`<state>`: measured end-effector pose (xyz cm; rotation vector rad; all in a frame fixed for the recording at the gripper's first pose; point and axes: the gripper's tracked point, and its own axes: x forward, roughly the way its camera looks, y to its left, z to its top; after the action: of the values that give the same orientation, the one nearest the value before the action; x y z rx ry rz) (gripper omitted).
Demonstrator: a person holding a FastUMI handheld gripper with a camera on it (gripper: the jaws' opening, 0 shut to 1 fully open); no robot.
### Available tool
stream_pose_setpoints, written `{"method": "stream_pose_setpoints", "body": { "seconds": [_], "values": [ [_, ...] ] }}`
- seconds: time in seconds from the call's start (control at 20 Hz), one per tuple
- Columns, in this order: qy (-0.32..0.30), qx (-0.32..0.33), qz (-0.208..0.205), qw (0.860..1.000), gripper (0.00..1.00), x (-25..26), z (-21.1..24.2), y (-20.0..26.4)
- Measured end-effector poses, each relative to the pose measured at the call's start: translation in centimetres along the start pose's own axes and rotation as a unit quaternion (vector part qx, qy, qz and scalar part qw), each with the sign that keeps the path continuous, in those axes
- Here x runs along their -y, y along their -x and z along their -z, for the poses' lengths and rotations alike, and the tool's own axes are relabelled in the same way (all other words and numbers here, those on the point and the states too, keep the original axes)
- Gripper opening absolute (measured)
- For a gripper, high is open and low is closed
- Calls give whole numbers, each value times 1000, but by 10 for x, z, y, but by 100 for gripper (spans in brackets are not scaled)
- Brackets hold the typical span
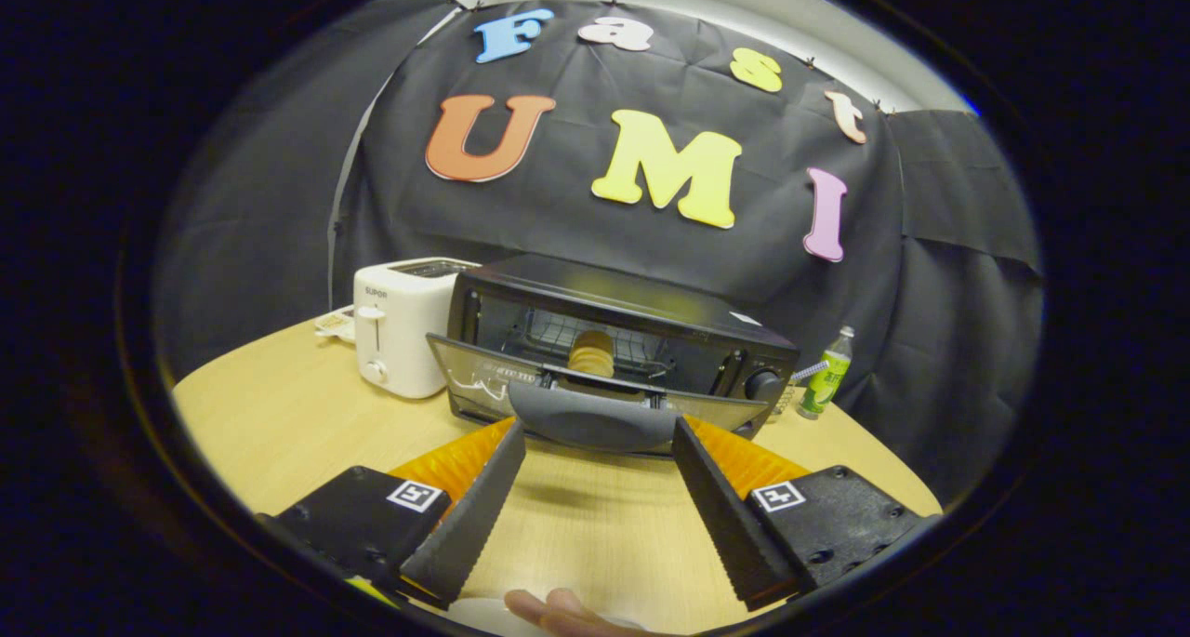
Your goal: Open the toaster oven, put the food inside, and close the toaster oven door.
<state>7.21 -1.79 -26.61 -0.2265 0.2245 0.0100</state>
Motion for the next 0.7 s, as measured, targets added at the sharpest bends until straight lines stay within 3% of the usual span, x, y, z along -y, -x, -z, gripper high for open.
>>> {"method": "stream_pose_setpoints", "body": {
  "seconds": [0.55, 0.7],
  "values": [
    [-38, 19, -8, 999, 100, 16, -39, 61],
    [-50, 37, 10, 998, 100, 36, -63, 88]
  ]
}}
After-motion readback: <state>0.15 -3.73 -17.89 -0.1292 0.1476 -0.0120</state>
